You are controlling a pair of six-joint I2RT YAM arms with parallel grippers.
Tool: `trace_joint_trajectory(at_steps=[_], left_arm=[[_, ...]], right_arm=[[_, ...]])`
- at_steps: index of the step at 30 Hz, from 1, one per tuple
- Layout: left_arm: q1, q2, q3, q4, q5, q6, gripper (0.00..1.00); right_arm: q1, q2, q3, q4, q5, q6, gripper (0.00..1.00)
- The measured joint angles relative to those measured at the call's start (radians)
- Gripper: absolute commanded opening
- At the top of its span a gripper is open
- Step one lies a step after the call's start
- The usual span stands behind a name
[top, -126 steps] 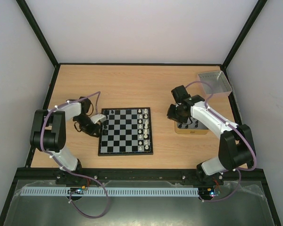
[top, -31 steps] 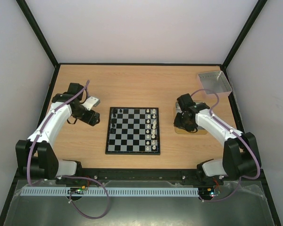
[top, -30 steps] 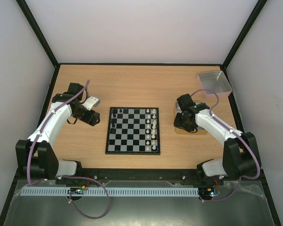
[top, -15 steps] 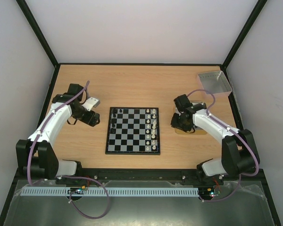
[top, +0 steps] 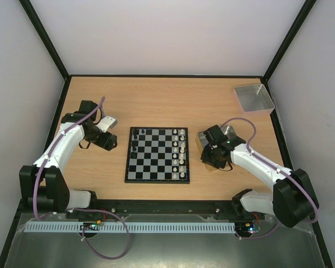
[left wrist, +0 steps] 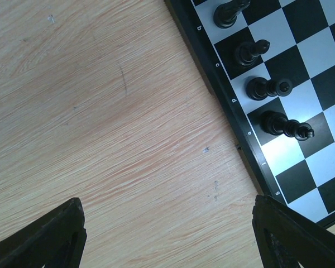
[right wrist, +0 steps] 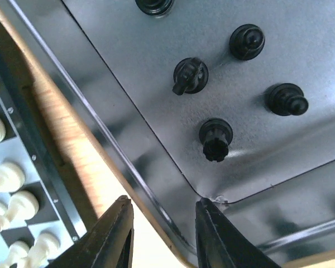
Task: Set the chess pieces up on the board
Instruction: Move the storage box to the center of the board.
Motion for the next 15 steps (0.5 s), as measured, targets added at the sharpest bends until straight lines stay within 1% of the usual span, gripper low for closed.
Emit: trace_joint_trajectory(at_steps=[3, 7, 12, 15], left_arm=[[0.002, 0.0, 0.0, 0.006, 0.0, 0.005, 0.81], [0.003, 0.0, 0.0, 0.01, -0.003, 0.012, 0.81], [0.014, 0.0, 0.0, 0.011, -0.007, 0.025, 0.81], [0.024, 0.0, 0.0, 0.011, -0.008, 0.036, 0.81]], right_arm=[[0.047, -0.042, -0.02, -0.005, -0.005, 0.051, 0.27], [0.145, -0.084, -0.044, -0.011, -0.016, 0.139, 0.26], [0.257, -0.1, -0.05, -0.018, -0.027, 0.245, 0.23], [0.293, -0.101, -0.054, -0.018, -0.028, 0.291, 0.21]])
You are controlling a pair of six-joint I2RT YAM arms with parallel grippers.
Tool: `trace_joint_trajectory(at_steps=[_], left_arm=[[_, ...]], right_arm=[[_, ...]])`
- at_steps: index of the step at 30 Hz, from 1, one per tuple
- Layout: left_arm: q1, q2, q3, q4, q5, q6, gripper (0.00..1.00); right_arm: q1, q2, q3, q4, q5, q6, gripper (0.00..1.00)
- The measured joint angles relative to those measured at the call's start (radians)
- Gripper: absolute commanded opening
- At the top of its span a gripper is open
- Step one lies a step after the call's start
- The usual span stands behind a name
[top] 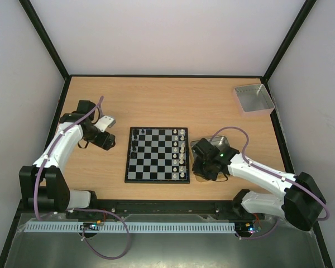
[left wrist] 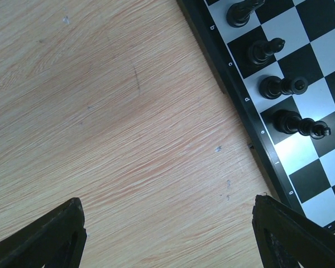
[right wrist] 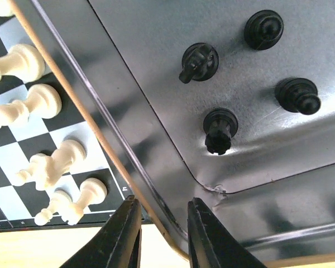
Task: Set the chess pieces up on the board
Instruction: Move the storage box to the center of the board.
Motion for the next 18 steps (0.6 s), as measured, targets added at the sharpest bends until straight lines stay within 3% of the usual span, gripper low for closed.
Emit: trace_joint_trajectory(at_steps=[9, 18], left_arm=[[0.022, 0.0, 0.0, 0.005, -0.002, 0.021, 0.81], [0.027, 0.0, 0.0, 0.015, -0.002, 0.026, 0.81]], right_arm=[[0.017, 0.022, -0.001, 0.006, -0.002, 0.058, 0.2], [0.017, 0.193, 0.083, 0.031, 0.006, 0.03, 0.2]])
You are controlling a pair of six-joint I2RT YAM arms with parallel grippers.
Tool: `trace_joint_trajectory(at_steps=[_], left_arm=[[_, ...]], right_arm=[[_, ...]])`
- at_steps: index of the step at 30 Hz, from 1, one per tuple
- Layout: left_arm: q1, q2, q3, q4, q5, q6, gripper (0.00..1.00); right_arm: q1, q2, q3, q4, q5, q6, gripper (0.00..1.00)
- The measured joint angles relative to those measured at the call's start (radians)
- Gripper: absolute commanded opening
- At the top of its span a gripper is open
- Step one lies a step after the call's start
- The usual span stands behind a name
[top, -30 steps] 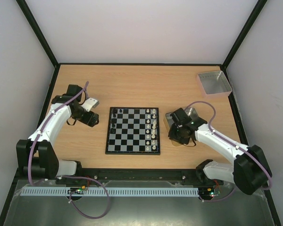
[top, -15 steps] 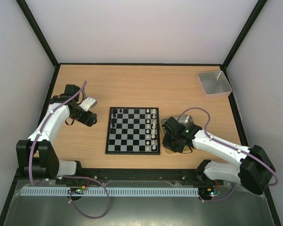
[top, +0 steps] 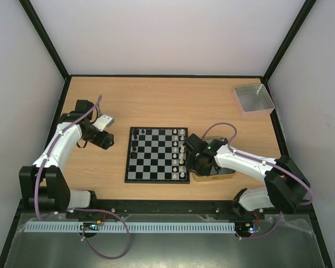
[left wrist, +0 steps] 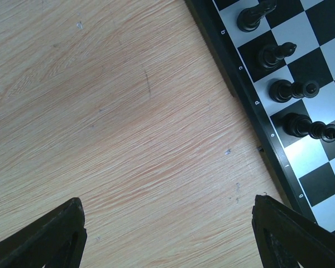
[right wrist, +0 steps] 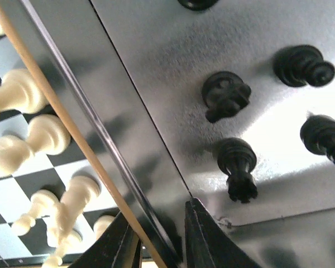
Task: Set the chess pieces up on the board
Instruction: Move the storage box to the center of the board.
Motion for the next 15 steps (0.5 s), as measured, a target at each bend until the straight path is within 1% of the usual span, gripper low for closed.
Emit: trace_joint_trajectory(at_steps=[3, 9, 13, 15], left_arm=[[0.001, 0.0, 0.0, 0.0, 0.0, 0.0, 0.81], [0.001, 0.0, 0.0, 0.002, 0.0, -0.002, 0.81], [0.001, 0.0, -0.002, 0.003, 0.003, -0.006, 0.81], [0.001, 0.0, -0.007, 0.003, 0.005, -0.008, 0.81]], right_arm=[[0.0, 0.037, 0.024, 0.0, 0.015, -0.016, 0.2], [-0.014, 0.045, 0.03, 0.001, 0.037, -0.037, 0.2], [-0.058, 0.045, 0.03, 0.001, 0.045, -0.061, 0.22], [-0.08, 0.045, 0.031, 0.001, 0.05, -0.076, 0.24]])
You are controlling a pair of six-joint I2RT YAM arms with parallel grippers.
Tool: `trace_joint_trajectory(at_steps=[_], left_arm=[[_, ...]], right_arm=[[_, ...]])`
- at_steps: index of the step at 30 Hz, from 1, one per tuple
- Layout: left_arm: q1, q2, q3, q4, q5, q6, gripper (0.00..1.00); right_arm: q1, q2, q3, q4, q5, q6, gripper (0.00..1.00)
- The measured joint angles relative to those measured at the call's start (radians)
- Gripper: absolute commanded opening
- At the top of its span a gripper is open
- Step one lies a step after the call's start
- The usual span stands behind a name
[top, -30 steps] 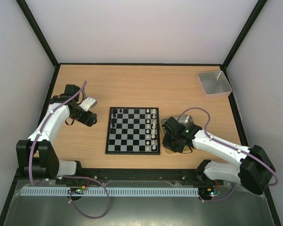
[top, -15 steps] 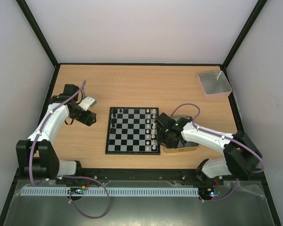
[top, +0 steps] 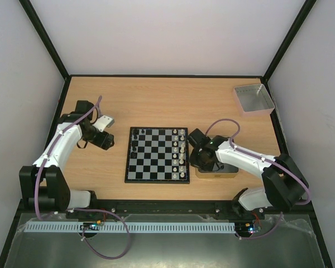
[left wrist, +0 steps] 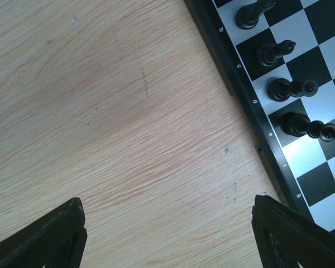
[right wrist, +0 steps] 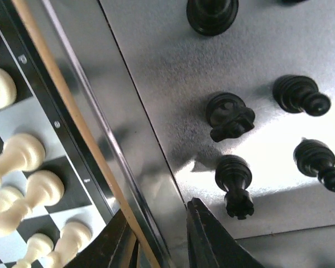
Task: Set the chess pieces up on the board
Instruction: Move the storage box to the center of the board.
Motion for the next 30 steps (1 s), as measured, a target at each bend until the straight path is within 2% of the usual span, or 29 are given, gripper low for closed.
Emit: trace_joint_trajectory(at_steps=[3, 7, 20, 23, 25, 28, 30], left_arm=[[0.0, 0.001, -0.005, 0.0, 0.005, -0.001, 0.8], [0.0, 0.006, -0.005, 0.0, 0.014, -0.006, 0.81], [0.0, 0.032, -0.005, 0.001, 0.026, -0.012, 0.81], [-0.012, 0.032, -0.004, 0.001, 0.029, -0.016, 0.81], [-0.024, 0.028, -0.004, 0.002, 0.028, -0.016, 0.81], [-0.043, 0.015, -0.004, 0.01, 0.013, -0.017, 0.8], [-0.053, 0.014, -0.004, 0.019, 0.001, -0.018, 0.8]], right_arm=[[-0.033, 0.011, 0.019, -0.003, 0.005, -0.029, 0.35], [-0.05, 0.039, 0.076, -0.004, 0.007, -0.066, 0.43], [-0.075, -0.001, 0.21, -0.131, 0.08, -0.138, 0.4], [-0.12, -0.002, 0.24, -0.163, 0.098, -0.168, 0.43], [-0.149, 0.0, 0.252, -0.183, 0.113, -0.19, 0.49], [-0.185, 0.013, 0.281, -0.209, 0.134, -0.229, 0.46], [-0.201, 0.031, 0.301, -0.211, 0.148, -0.254, 0.38]])
